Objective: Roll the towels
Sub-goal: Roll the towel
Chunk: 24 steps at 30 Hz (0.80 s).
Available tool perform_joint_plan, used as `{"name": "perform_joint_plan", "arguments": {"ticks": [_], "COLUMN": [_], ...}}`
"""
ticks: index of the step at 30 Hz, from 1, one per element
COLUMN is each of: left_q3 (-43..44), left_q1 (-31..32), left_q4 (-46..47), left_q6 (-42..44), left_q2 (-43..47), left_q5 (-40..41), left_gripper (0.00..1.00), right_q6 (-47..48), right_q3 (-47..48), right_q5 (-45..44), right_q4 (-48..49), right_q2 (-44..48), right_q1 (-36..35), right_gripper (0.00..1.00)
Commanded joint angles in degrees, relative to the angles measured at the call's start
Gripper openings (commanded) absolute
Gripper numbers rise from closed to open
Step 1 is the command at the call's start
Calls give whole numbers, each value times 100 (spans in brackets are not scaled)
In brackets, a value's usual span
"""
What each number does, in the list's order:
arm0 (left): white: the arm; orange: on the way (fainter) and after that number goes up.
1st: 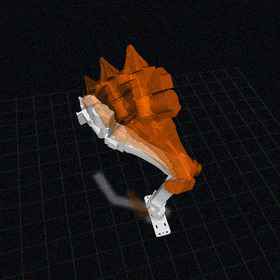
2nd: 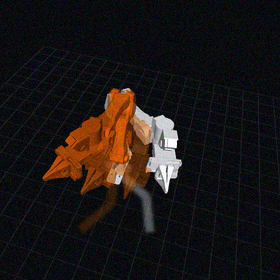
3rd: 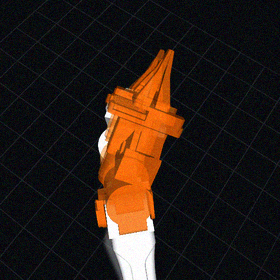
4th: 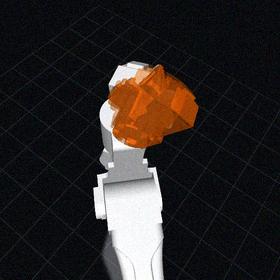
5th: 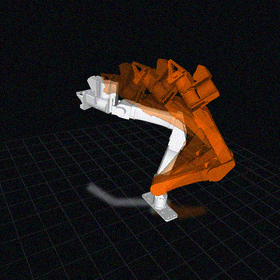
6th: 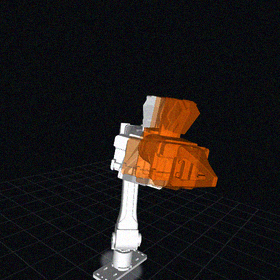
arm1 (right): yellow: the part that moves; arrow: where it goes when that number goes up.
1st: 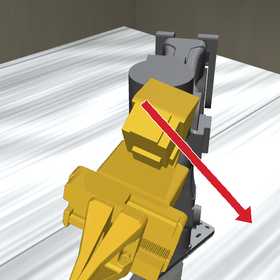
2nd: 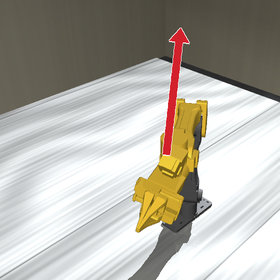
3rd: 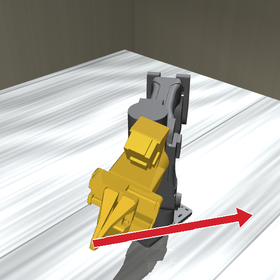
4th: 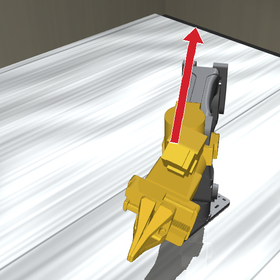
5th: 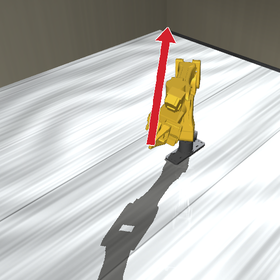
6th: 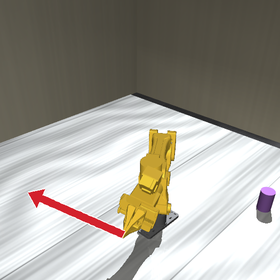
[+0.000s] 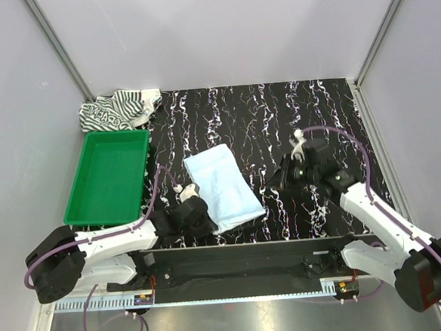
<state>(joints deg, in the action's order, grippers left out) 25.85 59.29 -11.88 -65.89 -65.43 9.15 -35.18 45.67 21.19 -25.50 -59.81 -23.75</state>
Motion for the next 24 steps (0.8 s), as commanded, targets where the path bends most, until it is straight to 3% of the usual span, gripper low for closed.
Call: {"name": "perform_joint_plan", "arguments": {"ticks": [1, 6, 12, 24], "left_q3": [-36, -238, -317, -651], "left_q1": [-338, -637, -954, -1472], "left_q4": [274, 800, 845, 792], "left_q6": [-170, -442, -600, -662], "left_q2": [-154, -637, -866, -603], "left_q5": [-879, -1494, -1705, -1846], "left_gripper": [0, 0, 0, 0], "right_q6": [-619, -982, -1184, -622], "right_q3": [-944, -1727, -1956, -1570], "right_q5": [1044, 1300, 1502, 1317], "right_q4": [1246, 2775, 4068, 4167], "right_q2": [294, -46, -934, -2296], "right_q1": [-68, -533, -1149, -1334], "right_gripper": [14, 6, 0, 0]}}
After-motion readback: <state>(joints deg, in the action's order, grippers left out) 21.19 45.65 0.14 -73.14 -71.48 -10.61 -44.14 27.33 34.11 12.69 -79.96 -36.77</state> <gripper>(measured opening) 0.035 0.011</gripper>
